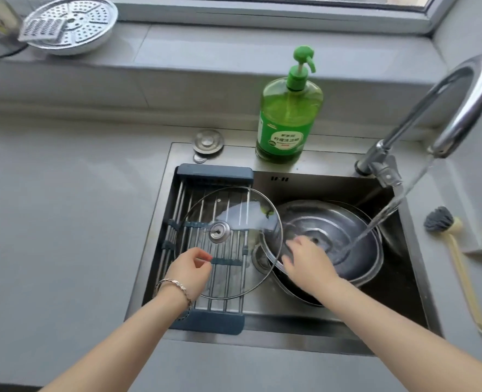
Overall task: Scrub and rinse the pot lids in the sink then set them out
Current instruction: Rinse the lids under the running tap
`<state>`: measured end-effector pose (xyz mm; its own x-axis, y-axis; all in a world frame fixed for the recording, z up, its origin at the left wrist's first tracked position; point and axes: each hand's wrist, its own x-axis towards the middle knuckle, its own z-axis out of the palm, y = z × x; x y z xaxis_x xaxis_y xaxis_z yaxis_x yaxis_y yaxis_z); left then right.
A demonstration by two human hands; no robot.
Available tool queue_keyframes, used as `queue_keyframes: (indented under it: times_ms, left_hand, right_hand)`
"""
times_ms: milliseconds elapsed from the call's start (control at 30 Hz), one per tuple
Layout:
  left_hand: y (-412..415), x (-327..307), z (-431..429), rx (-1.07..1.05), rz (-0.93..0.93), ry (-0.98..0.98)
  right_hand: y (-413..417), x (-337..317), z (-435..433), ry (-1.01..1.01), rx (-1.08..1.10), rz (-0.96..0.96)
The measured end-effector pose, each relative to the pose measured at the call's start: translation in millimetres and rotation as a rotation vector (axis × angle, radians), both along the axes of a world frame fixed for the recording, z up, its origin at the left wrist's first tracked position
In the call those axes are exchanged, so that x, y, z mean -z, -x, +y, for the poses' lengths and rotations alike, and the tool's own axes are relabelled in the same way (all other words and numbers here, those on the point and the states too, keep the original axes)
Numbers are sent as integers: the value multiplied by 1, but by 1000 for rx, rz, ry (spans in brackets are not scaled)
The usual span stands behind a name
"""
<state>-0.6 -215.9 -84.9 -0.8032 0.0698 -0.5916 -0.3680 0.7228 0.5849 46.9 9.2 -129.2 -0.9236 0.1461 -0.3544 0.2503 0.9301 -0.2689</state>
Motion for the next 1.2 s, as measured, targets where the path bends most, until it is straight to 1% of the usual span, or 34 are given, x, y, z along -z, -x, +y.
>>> queue_keyframes:
  times_ms: [67,100,133,233,333,400,467,500,567,667,733,767,833,867,933,967,1033,1100,1133,1167,1200]
  left_hand:
    - [-4,0,10,4,13,-1]
    - [-6,0,14,6,18,0]
    - [-9,0,19,8,18,0]
    - [-20,-1,32,25,11,1]
    - [-29,-4,45,51,17,5]
    - [-35,-7,56,63,5,2]
    - [-39,-8,73,40,-38,-41]
    - [-42,-9,84,-18,-77,-99]
    - [-47,-13,110,-227,-216,-271]
    - [-51,-22,146,-532,-555,-533]
    - [-53,-27,163,-699,-724,-718]
    - [-55,-28,170,-765,-771,-791]
    - [-59,-31,186,-861,-802,-902]
    - [-61,-33,193,-898,-804,-943]
    - [-63,-38,202,-932,-776,-963]
    - [-63,-38,204,-917,-729,-921]
    - [-65,-41,202,-850,-582,-775]
    - [-69,-49,197,-783,-398,-675]
    - [-70,-52,194,-765,-322,-664]
    - [-71,-56,190,-760,-265,-672]
    - [-72,-59,186,-764,-222,-684]
  right_hand:
    - [-23,-4,13,-176,-176,-157]
    - [-31,-2,20,-224,-205,-235]
    - [-36,2,26,-271,-232,-260]
    - [-49,12,43,-335,-290,-144]
    - [-57,17,61,-306,-258,-46]
    - [-54,3,70,-306,-309,30]
    - [-49,-15,83,-305,-353,90]
    - [-48,-24,89,-304,-378,104]
    - [-49,-46,100,-282,-417,145]
    - [-56,-79,109,-299,-456,254]
    - [-66,-99,112,-318,-471,373]
    - [-73,-106,114,-306,-464,426]
    - [-87,-116,120,-271,-456,521]
    - [-94,-121,123,-260,-459,518]
    - [-106,-121,134,-219,-489,491]
    - [-110,-122,139,-166,-511,449]
    - [-112,-124,148,41,-489,189]
    - [-113,-120,152,296,-324,-153]
    - [-112,-111,150,339,-282,-236]
    - [-110,-101,145,322,-274,-255]
    - [-106,-89,140,287,-268,-232]
